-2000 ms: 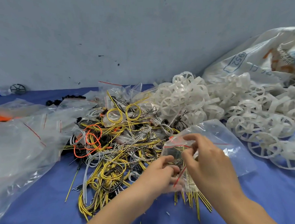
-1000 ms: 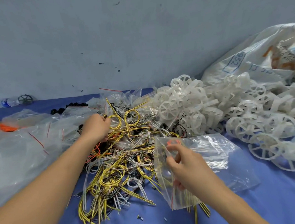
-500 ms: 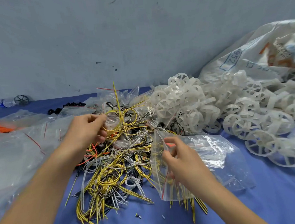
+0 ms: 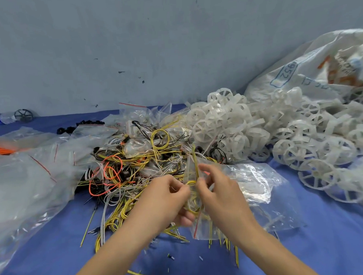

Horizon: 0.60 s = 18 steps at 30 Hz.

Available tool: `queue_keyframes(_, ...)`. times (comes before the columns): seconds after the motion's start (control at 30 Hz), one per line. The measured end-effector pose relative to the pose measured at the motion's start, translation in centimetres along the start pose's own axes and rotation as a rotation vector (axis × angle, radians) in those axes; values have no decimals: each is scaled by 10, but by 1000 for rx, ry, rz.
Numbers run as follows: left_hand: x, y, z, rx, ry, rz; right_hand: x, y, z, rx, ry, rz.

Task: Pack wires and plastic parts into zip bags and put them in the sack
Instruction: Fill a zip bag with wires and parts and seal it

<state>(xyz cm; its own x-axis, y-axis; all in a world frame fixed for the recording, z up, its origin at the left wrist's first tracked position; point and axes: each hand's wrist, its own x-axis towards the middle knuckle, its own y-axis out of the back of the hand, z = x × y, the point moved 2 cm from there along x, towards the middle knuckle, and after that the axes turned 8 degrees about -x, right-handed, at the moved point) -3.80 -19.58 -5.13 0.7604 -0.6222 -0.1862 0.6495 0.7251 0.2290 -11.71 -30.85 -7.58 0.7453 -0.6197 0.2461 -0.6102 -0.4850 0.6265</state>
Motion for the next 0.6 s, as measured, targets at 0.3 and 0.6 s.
queue_keyframes(0.3, 13, -22, -13, -367, 54, -282, -11, 0, -14, -84, 95, 22)
queue_keyframes(0.6, 30, -38, -15, -347, 239, -553, -19, 6, -32, -93, 134, 2)
